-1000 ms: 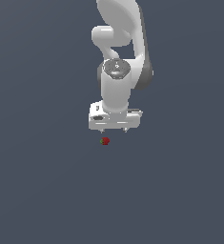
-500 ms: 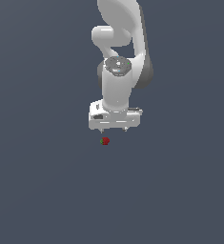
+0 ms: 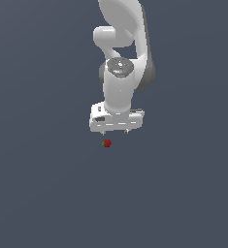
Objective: Pick up the object and move it to a goal position.
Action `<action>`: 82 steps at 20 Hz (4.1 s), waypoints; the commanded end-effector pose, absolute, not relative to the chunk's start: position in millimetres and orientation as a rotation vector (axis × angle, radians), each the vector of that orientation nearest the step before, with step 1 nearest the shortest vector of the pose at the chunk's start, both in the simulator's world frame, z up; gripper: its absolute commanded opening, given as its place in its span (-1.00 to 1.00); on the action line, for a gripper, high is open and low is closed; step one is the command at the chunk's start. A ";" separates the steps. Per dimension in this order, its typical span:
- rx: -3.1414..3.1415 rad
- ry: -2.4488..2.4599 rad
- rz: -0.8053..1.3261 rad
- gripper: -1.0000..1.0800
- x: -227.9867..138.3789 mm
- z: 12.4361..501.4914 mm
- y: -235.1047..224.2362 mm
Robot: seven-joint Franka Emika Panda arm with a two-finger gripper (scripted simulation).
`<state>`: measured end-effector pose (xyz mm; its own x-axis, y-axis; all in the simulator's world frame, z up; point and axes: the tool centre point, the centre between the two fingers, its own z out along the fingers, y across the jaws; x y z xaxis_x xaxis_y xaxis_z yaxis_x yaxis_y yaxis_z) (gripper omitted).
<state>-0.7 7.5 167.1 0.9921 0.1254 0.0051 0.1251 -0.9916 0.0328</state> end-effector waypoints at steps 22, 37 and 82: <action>2.983 0.894 -0.009 0.92 -10.6 126.3 -14.3; 2.773 1.447 -0.012 0.92 -21.2 94.7 -28.8; 2.552 1.832 0.000 -1.00 -30.5 22.5 -37.3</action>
